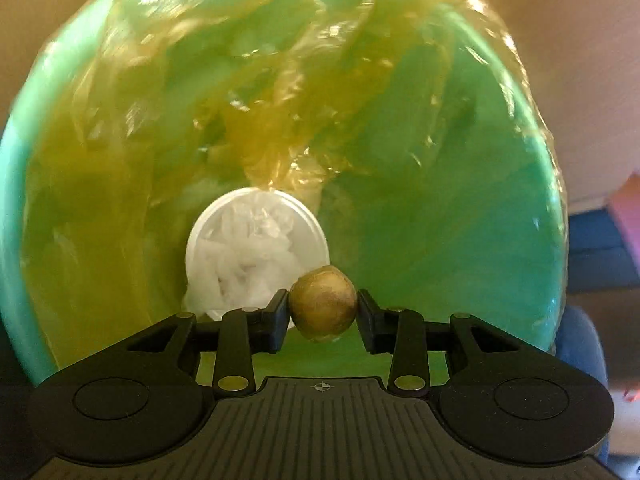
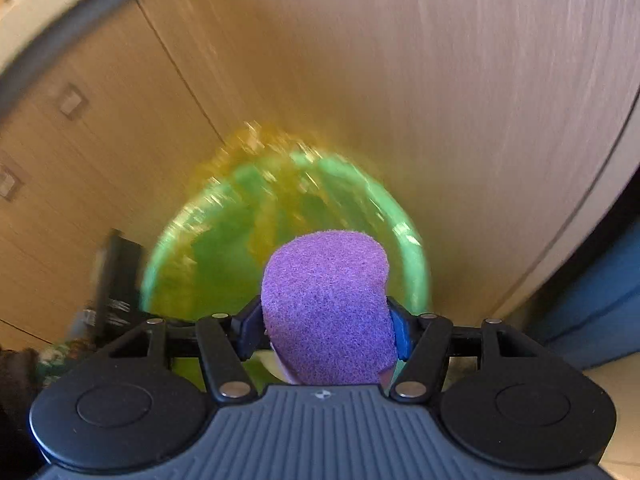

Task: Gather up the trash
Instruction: 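Carry sponge and ginger over the green bin and open both tools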

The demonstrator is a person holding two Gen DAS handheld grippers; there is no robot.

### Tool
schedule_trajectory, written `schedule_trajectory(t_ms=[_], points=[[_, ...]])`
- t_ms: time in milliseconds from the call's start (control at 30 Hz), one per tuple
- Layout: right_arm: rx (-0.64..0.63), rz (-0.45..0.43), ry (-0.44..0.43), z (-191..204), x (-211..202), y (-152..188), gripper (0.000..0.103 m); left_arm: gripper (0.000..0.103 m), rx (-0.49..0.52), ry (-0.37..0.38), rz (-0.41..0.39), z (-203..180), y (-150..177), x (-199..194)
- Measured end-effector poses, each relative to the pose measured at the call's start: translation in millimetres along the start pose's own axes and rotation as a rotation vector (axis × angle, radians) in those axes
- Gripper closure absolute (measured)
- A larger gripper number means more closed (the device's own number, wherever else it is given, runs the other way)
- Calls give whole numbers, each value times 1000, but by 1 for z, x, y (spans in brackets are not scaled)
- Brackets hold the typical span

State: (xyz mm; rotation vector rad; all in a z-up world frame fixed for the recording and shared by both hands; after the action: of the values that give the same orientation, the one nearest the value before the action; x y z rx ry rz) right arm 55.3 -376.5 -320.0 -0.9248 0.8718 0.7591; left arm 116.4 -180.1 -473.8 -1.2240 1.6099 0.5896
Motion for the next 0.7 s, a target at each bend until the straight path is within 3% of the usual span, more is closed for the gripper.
schedule_trajectory(t_ms=[200, 467, 600, 700], points=[[27, 149, -48, 17, 37, 1, 41, 61, -42, 32, -90, 4, 2, -19], [25, 243, -83, 53, 71, -2, 40, 63, -131, 123, -213, 17, 8, -49], [52, 279, -113, 59, 79, -4, 26, 70, -159, 127, -249, 23, 12, -63], [32, 255, -94, 62, 79, -6, 26, 70, -173, 133, -287, 28, 17, -74]])
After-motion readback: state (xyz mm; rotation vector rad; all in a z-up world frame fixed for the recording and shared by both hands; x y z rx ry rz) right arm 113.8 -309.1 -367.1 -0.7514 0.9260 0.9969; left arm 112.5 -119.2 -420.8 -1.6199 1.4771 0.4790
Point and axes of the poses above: each gripper's, at about its wrist camera, not at the fingertips, and x roughly the way its jaws point, z to its left, y to its underside, the point moved 5 cm from there along x, roughly the way its jaws point, and after that the axes turned 10 degrees about x, right-handed, at the moved point
